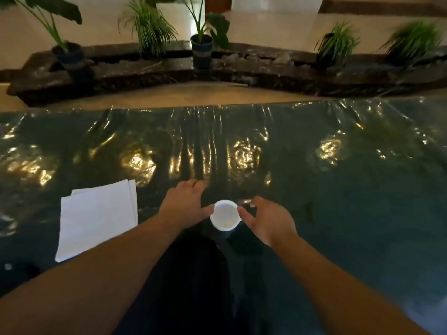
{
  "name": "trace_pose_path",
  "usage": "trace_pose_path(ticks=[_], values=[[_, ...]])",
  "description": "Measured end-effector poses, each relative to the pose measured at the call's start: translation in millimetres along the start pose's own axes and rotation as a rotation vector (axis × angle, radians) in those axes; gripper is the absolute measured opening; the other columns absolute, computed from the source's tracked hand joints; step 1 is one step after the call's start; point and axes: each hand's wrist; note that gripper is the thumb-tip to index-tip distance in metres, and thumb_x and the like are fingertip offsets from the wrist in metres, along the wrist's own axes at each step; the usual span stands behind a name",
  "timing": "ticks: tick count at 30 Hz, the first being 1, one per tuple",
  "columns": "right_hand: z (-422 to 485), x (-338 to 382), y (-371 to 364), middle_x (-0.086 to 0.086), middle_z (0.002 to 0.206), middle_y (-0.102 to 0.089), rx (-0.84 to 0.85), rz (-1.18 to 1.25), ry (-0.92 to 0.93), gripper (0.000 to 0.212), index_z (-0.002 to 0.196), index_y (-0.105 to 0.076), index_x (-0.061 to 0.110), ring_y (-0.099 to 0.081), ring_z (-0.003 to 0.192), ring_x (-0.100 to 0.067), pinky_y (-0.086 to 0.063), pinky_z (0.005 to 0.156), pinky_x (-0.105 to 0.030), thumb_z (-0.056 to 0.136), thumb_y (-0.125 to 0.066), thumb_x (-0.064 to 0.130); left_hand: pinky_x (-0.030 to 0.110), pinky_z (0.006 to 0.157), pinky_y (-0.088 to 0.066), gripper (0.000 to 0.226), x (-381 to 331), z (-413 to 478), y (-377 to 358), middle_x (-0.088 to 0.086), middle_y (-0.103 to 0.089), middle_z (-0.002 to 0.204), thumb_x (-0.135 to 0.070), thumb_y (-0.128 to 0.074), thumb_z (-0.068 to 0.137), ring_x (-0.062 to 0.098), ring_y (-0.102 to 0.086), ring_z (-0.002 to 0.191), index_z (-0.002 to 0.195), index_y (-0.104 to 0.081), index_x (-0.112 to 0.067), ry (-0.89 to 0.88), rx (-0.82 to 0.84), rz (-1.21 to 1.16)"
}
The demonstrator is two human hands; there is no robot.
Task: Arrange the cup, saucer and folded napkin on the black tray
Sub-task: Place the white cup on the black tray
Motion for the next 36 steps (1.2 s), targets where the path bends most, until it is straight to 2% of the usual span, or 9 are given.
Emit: trace_pose_path(ticks=[2,6,9,12,15,19,23,27,36], values=[[1,-4,-15,0.004,0.091,-0.071,0.071,0.047,-0.089,0.058,0.112,-0.065,0.025,-0.067,0.081,-0.019,-0.057,0.07,-0.036,0.094,-0.042,0.075,0.049,0.104,-0.048,0.076,-7,1,-15,0.002,-0.051,0.149,-0.063,-0.063,0.084,0.026,-0.051,0.131,0.148,-0.04,-0.028,0.009,0.078,-0.061],[1,-4,-46,0.001,0.09,-0.071,0.145,0.208,-0.23,0.054,0.102,-0.066,0.022,-0.066,0.079,-0.02,-0.058,0.07,-0.038,0.097,-0.041,0.069,0.046,0.102,-0.05,0.075,-15,4,-45,0.001,-0.053,0.145,-0.054,-0.069,0.085,0.024,-0.055,0.124,0.149,-0.038,-0.03,0.058,0.184,-0.215],[9,-4,-61,-0.002,0.088,-0.074,0.201,0.529,-0.367,0.06,0.092,-0.069,0.016,-0.07,0.077,-0.022,-0.062,0.077,-0.047,0.088,-0.043,0.071,0.046,0.103,-0.049,0.075,-21,12,-57,0.003,-0.053,0.146,-0.046,-0.068,0.088,0.026,-0.056,0.123,0.152,-0.033,-0.03,0.126,0.245,-0.362],[15,3,-71,-0.007,0.104,-0.074,0.288,0.978,-0.581,0.042,0.112,-0.066,0.01,-0.076,0.086,-0.026,-0.062,0.089,-0.05,0.098,-0.055,0.049,0.041,0.099,-0.049,0.071,-29,16,-66,0.007,-0.055,0.142,-0.038,-0.066,0.093,0.028,-0.057,0.12,0.154,-0.031,-0.028,0.213,0.298,-0.531],[12,13,-71,-0.011,0.111,-0.071,0.304,1.176,-0.632,0.022,0.121,-0.059,0.013,-0.076,0.096,-0.032,-0.061,0.093,-0.047,0.102,-0.053,0.024,0.036,0.089,-0.049,0.055,-34,16,-67,0.008,-0.059,0.131,-0.034,-0.064,0.094,0.025,-0.058,0.109,0.142,-0.04,-0.021,0.331,0.276,-0.687],[4,22,-71,-0.007,0.116,-0.069,0.218,1.074,-0.477,0.023,0.12,-0.063,0.021,-0.074,0.097,-0.029,-0.066,0.082,-0.043,0.101,-0.052,0.015,0.043,0.088,-0.056,0.036,-28,4,-58,0.004,-0.059,0.106,-0.041,-0.057,0.097,0.024,-0.063,0.096,0.12,-0.042,-0.017,0.465,0.234,-0.73],[-9,35,-65,0.002,0.109,-0.07,0.155,0.943,-0.326,0.025,0.12,-0.065,0.025,-0.072,0.093,-0.022,-0.066,0.076,-0.042,0.099,-0.057,0.012,0.047,0.084,-0.062,0.031,-10,-28,-53,-0.003,-0.063,0.104,-0.045,-0.053,0.097,0.022,-0.071,0.087,0.121,-0.046,-0.026,0.405,0.176,-0.752],[-28,45,-70,0.014,0.102,-0.066,0.132,0.786,-0.253,0.019,0.11,-0.059,0.033,-0.068,0.092,-0.016,-0.064,0.08,-0.045,0.097,-0.06,0.02,0.038,0.074,-0.065,0.024,6,-64,-56,-0.001,-0.067,0.105,-0.038,-0.055,0.099,0.019,-0.075,0.079,0.12,-0.054,-0.027,0.45,0.223,-0.847],[-66,60,-99,0.003,0.104,-0.07,0.247,0.52,-0.121,0.014,0.11,-0.063,0.03,-0.065,0.091,-0.014,-0.058,0.074,-0.035,0.099,-0.056,0.024,0.024,0.054,-0.056,0.009,25,-121,-80,0.007,-0.07,0.104,-0.025,-0.066,0.096,0.021,-0.074,0.085,0.102,-0.064,-0.019,0.638,0.294,-0.982]])
Point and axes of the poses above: each hand's wrist, its own z-axis towards the middle knuckle, its own y-axis out of the back of the hand, x = y × z
